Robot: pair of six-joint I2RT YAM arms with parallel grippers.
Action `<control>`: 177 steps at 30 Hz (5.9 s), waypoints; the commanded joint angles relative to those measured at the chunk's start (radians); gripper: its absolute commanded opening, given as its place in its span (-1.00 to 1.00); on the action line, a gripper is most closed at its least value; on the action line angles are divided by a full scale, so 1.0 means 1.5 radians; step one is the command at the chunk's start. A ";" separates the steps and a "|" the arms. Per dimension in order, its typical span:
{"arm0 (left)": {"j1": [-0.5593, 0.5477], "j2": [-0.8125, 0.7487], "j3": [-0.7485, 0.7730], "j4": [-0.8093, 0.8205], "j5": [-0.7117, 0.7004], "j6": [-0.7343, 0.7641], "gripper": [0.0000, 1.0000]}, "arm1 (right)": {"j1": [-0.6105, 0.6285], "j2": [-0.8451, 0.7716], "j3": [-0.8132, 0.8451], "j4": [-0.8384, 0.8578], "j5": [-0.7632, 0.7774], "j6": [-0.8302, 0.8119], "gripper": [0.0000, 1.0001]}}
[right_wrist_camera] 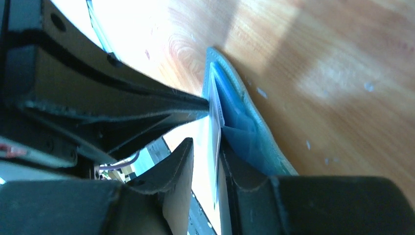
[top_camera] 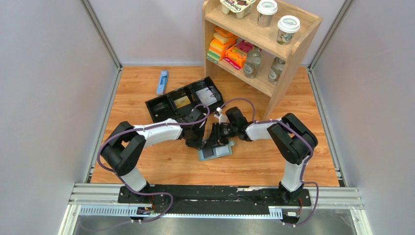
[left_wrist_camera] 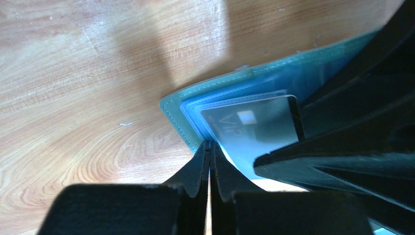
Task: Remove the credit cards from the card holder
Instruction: Remove the credit card from the card holder, then place the credit card in the storage box.
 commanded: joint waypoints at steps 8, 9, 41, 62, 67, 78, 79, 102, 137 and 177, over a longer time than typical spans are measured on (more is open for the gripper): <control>-0.003 0.031 -0.020 -0.006 -0.022 0.002 -0.99 | -0.036 -0.085 -0.074 0.102 -0.050 0.017 -0.53; -0.002 0.030 -0.020 -0.006 -0.021 0.003 -0.99 | -0.038 -0.087 -0.078 0.107 -0.052 0.017 -0.53; -0.002 0.013 -0.025 0.012 -0.019 0.006 -1.00 | -0.102 -0.112 -0.132 0.072 -0.055 -0.043 -1.00; 0.000 -0.063 -0.038 0.041 -0.039 0.010 -0.71 | -0.157 -0.242 -0.061 -0.303 0.098 -0.168 -1.00; 0.001 -0.109 -0.041 0.046 -0.056 0.017 -0.34 | -0.157 -0.305 -0.017 -0.392 0.149 -0.194 -1.00; 0.056 -0.350 -0.058 0.098 0.080 0.197 0.37 | -0.082 -0.443 0.073 -0.445 0.153 -0.291 -0.99; 0.056 -0.366 -0.049 0.093 0.103 0.234 0.38 | -0.070 -0.450 0.081 -0.452 0.153 -0.304 -0.99; 0.059 -0.364 0.143 -0.074 0.615 0.514 0.35 | 0.121 -0.526 0.156 -0.505 0.033 -0.540 -0.90; 0.287 -0.468 -0.049 0.053 0.107 0.174 -1.00 | 0.103 -0.590 0.079 -0.380 0.539 -0.330 1.00; 0.369 -0.239 -0.067 0.203 -0.174 -0.040 0.39 | 0.104 -0.788 0.006 -0.411 0.829 -0.290 1.00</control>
